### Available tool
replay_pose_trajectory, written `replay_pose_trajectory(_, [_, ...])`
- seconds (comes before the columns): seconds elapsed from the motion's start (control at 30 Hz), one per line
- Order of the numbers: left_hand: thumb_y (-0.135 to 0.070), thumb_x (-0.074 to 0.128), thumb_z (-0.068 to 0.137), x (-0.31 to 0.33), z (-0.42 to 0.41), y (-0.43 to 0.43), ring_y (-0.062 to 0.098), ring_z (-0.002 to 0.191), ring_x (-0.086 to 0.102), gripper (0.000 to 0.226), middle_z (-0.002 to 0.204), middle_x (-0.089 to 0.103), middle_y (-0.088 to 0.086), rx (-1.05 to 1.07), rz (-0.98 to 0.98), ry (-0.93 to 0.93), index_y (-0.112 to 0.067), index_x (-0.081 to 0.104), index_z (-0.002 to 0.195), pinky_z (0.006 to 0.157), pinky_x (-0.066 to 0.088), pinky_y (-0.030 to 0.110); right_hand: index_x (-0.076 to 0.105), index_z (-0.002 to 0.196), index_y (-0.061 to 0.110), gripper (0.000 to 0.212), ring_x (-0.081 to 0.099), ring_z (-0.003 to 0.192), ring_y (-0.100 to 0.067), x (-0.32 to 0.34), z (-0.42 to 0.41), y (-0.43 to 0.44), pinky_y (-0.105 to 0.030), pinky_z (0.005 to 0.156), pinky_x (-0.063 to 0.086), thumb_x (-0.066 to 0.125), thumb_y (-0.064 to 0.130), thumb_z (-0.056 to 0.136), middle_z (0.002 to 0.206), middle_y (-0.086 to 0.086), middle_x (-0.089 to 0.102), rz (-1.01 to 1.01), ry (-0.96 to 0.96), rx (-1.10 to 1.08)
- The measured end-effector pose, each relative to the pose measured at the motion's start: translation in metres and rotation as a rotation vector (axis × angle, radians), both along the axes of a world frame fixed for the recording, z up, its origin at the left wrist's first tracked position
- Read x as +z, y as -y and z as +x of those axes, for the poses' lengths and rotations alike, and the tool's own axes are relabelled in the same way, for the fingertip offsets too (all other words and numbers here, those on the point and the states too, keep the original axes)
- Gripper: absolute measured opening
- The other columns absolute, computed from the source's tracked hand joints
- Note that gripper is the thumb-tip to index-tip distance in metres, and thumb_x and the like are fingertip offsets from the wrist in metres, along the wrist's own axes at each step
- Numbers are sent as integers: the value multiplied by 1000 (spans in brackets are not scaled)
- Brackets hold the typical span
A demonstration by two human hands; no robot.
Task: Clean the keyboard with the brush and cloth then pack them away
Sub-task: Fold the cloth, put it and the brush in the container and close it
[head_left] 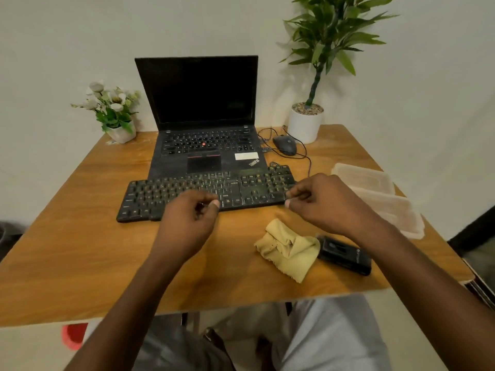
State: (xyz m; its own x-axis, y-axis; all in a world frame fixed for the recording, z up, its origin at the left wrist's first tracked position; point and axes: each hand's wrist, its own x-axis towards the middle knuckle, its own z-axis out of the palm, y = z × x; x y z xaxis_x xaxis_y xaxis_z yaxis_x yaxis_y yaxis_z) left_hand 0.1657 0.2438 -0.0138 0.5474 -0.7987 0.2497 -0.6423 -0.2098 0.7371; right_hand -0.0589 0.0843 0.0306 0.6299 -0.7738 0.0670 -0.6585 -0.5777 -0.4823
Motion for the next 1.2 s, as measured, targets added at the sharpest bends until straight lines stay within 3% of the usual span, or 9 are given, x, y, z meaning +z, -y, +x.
replay_pose_trajectory(0.23, [-35, 60, 102, -23, -53, 26, -3, 98, 60, 28, 118, 67, -12, -221, 115, -21, -26, 70, 127, 80, 54, 22, 71, 134, 31, 49, 59, 123, -16, -28, -36, -21, -42, 94, 57, 66, 57, 93, 130, 4, 72, -109, -328, 21])
replay_pose_trajectory(0.33, [-40, 60, 102, -28, -59, 44, -4, 98, 60, 34, 123, 69, -9, -296, 169, -14, -24, 70, 130, 85, 57, 30, 72, 131, 31, 57, 58, 120, -16, -32, -38, -28, -42, 89, 58, 61, 69, 91, 126, 1, 71, -97, -339, -1])
replay_pose_trajectory(0.5, [-37, 64, 99, -27, -68, 74, 8, 99, 60, 46, 132, 66, -4, -418, 272, 61, -23, 60, 143, 80, 49, 24, 75, 123, 25, 55, 57, 113, -20, -33, -37, -37, -39, 84, 57, 58, 68, 94, 115, -5, 67, -125, -417, -20])
replay_pose_trajectory(0.63, [-31, 73, 92, -28, -64, 85, 19, 123, 57, 66, 142, 58, -2, -570, 412, 116, -25, 49, 152, 103, 49, 39, 75, 123, 25, 52, 53, 118, -24, -39, -37, -36, -37, 85, 52, 59, 66, 93, 117, -3, 67, -126, -458, 41])
replay_pose_trajectory(0.73, [-31, 76, 88, -27, -60, 87, 16, 119, 56, 63, 134, 60, -9, -634, 471, 112, -25, 55, 147, 103, 48, 40, 73, 121, 31, 40, 52, 116, -22, -45, -36, -34, -38, 86, 52, 68, 57, 91, 120, 2, 67, -95, -396, 81])
replay_pose_trajectory(0.8, [-29, 79, 87, -23, -57, 83, 11, 109, 58, 44, 121, 62, -14, -672, 475, 79, -25, 69, 130, 98, 51, 40, 71, 111, 33, 27, 50, 110, -17, -47, -36, -33, -35, 80, 48, 73, 48, 88, 113, 7, 66, -58, -332, 91])
replay_pose_trajectory(0.93, [-24, 83, 86, -15, -49, 68, 9, 86, 66, 18, 102, 68, -3, -690, 435, -114, -19, 76, 102, 81, 59, 43, 69, 99, 31, 17, 60, 93, -11, -47, -43, -33, -41, 75, 55, 79, 38, 87, 92, 10, 70, 135, -102, 61])
replay_pose_trajectory(1.07, [-20, 80, 90, -5, -40, 55, 27, 94, 72, 21, 102, 75, 11, -745, 341, -397, -9, 72, 106, 81, 58, 43, 71, 95, 27, 15, 72, 69, -11, -34, -52, -30, -34, 64, 56, 83, 32, 88, 82, 4, 78, 322, 138, 28])
replay_pose_trajectory(1.2, [-16, 74, 95, 6, -47, 54, 33, 90, 72, 24, 105, 74, 22, -774, 233, -615, -2, 66, 112, 76, 57, 41, 72, 100, 15, 14, 71, 69, -11, -20, -62, -26, -26, 64, 53, 82, 22, 92, 81, 1, 78, 530, 425, -39])
